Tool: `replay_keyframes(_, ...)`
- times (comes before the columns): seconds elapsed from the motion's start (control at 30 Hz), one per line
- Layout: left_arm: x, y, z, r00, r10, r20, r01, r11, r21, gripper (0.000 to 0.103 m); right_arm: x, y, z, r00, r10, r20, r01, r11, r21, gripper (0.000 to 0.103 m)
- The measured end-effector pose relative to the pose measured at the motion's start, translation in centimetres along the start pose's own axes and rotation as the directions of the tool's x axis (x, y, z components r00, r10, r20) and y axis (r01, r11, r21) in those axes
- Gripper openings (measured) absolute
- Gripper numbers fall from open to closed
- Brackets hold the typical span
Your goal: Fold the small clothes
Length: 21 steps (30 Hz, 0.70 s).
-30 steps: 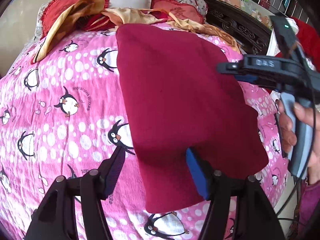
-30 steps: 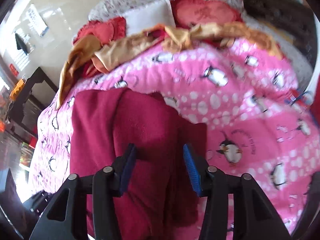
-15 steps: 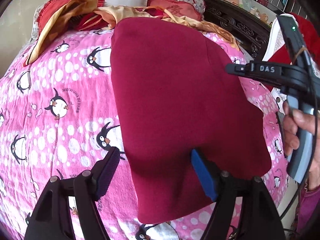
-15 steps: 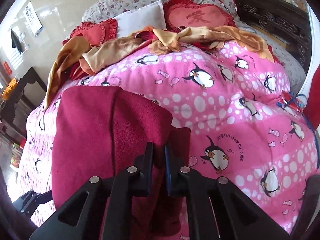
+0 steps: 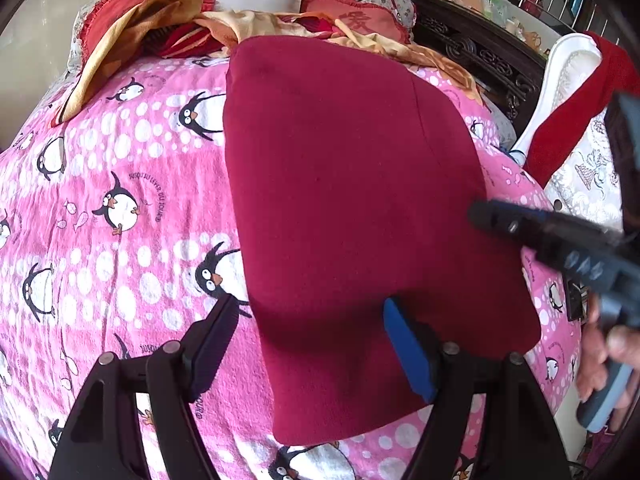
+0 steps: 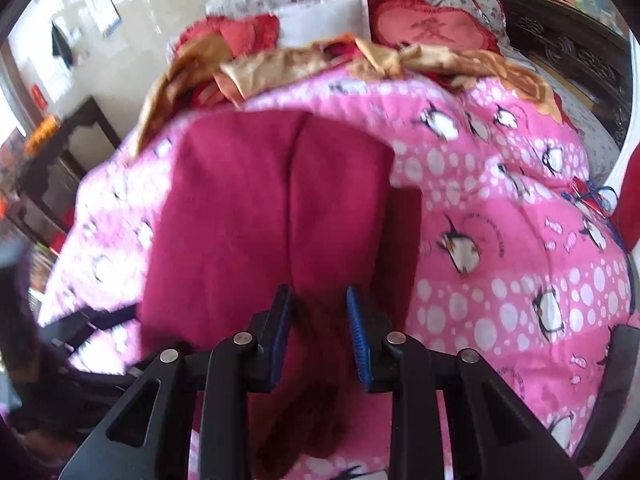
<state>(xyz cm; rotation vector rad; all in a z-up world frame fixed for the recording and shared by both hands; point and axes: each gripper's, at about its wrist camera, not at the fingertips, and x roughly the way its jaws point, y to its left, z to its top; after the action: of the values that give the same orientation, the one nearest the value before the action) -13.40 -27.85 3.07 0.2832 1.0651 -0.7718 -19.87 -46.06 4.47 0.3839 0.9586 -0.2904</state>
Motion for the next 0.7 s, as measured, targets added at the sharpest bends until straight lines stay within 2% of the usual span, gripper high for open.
replay_keyframes(0.1,0.1,-0.1,-0.1,1.000,0.004,-0.003,-0.004,1.000,0.003,0.080,1.0,-0.8,-1.1,1.000,-0.005,-0.005,0.005,1.000,0.002,0.011)
replay_keyframes(0.37,0.2,-0.2,0.0,1.000,0.008,0.004,-0.008,1.000,-0.008,0.082,-1.8,-0.4,-1.2,0.998,0.033,0.048,-0.035,0.998,0.048,0.012)
replay_keyframes(0.5,0.5,-0.2,0.0,1.000,0.006,-0.003,-0.006,1.000,-0.007,0.082,0.2,0.0,-2.5,1.000,-0.022,-0.009,0.022,1.000,0.006,0.014)
replay_keyframes(0.63,0.3,0.0,0.1,1.000,-0.005,-0.003,0.005,1.000,-0.011,0.082,0.3,-1.3,-2.8,0.999,0.042,0.005,-0.042,0.996,0.073,0.016)
replay_keyframes(0.7,0.0,0.6,0.4,1.000,-0.023,0.006,0.023,0.999,-0.024,0.082,-0.2,-1.8,-2.7,0.997,0.069,0.022,-0.071,0.993,0.093,0.021)
